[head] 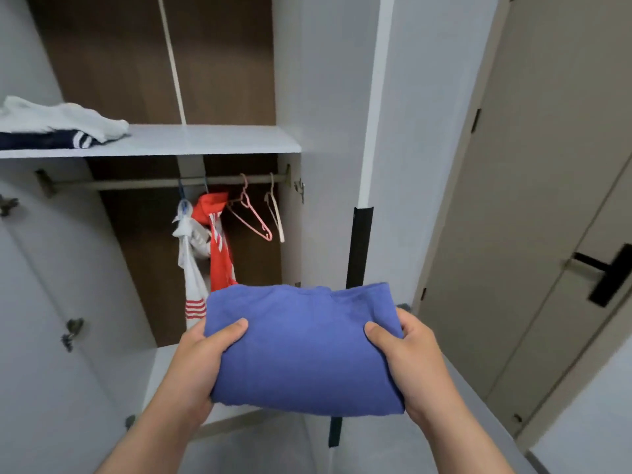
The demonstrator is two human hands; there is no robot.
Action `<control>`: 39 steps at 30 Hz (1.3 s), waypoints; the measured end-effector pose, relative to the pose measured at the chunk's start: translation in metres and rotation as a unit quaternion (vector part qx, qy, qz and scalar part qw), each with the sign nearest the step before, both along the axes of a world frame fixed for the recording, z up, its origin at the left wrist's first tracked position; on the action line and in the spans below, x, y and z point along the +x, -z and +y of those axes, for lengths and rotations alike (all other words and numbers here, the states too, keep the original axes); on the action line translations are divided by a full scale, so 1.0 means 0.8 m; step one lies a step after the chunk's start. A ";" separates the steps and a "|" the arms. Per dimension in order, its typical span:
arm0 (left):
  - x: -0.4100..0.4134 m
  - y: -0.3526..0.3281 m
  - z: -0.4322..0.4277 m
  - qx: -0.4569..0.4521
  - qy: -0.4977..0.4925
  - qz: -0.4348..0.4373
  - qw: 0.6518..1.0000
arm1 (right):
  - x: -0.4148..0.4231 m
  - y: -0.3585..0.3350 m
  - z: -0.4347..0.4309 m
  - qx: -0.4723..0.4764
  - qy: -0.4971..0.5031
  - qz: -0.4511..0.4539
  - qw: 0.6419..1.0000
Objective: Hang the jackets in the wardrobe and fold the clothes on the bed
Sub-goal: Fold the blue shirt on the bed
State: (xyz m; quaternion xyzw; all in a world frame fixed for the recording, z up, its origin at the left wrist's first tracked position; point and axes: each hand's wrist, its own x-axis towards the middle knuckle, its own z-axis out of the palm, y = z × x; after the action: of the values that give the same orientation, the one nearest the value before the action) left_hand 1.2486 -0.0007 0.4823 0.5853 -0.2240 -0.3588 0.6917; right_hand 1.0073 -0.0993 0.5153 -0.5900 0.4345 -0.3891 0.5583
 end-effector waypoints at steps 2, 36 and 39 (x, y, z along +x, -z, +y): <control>0.016 -0.007 0.002 -0.003 -0.017 0.000 1.000 | 0.025 -0.012 -0.016 -0.014 -0.021 -0.006 1.000; 0.531 -0.196 0.013 -0.087 -0.238 -0.180 0.950 | 0.645 -0.163 -0.119 -0.203 -0.211 -0.091 0.952; 0.553 -0.219 -0.001 -0.086 -0.266 -0.210 0.937 | 0.676 -0.178 -0.144 -0.216 -0.220 -0.101 0.946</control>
State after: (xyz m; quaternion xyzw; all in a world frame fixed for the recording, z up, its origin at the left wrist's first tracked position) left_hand 1.6914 -0.0012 0.6576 0.6241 -0.2299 -0.0097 0.7467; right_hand 1.5478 -0.2148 0.6576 -0.7352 0.1411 -0.3988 0.5297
